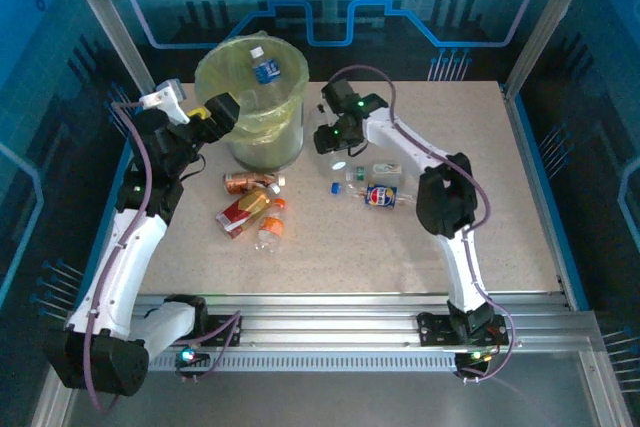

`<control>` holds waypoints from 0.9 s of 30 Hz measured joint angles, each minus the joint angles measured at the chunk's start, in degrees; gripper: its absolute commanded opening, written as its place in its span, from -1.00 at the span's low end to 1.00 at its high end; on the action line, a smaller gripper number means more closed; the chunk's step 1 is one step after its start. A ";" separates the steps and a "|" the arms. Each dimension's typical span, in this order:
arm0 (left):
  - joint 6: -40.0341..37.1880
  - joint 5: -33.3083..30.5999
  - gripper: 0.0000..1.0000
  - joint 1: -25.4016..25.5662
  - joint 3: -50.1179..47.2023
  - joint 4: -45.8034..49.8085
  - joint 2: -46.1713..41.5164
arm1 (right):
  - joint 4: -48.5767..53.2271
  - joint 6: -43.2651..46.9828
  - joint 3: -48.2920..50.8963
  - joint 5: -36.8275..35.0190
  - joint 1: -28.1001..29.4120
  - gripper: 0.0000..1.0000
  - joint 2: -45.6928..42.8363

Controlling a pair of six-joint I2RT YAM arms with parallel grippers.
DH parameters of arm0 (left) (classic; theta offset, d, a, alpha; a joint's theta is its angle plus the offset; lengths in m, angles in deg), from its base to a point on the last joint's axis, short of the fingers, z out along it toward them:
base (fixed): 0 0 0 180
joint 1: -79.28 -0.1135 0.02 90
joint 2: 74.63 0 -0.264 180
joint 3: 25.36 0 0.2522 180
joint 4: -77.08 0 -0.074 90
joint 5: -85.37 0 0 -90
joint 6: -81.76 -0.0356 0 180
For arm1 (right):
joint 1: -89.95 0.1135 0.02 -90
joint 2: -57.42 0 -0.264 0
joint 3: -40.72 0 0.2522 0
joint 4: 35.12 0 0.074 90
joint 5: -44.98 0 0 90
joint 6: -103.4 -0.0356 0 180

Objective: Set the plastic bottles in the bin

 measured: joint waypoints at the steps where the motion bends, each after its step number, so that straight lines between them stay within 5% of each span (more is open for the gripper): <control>1: 0.09 0.42 0.98 0.00 0.00 0.02 0.00 | -0.24 -0.33 1.09 -0.04 -0.33 -0.33 -2.16; 12: 1.97 6.69 0.98 1.90 0.46 -0.07 0.59 | -6.84 -4.39 18.73 1.44 -6.21 -0.36 -27.41; 27: 6.64 23.93 0.98 14.49 4.46 -13.70 15.80 | -22.69 -8.72 36.11 22.67 -7.43 -0.40 -51.23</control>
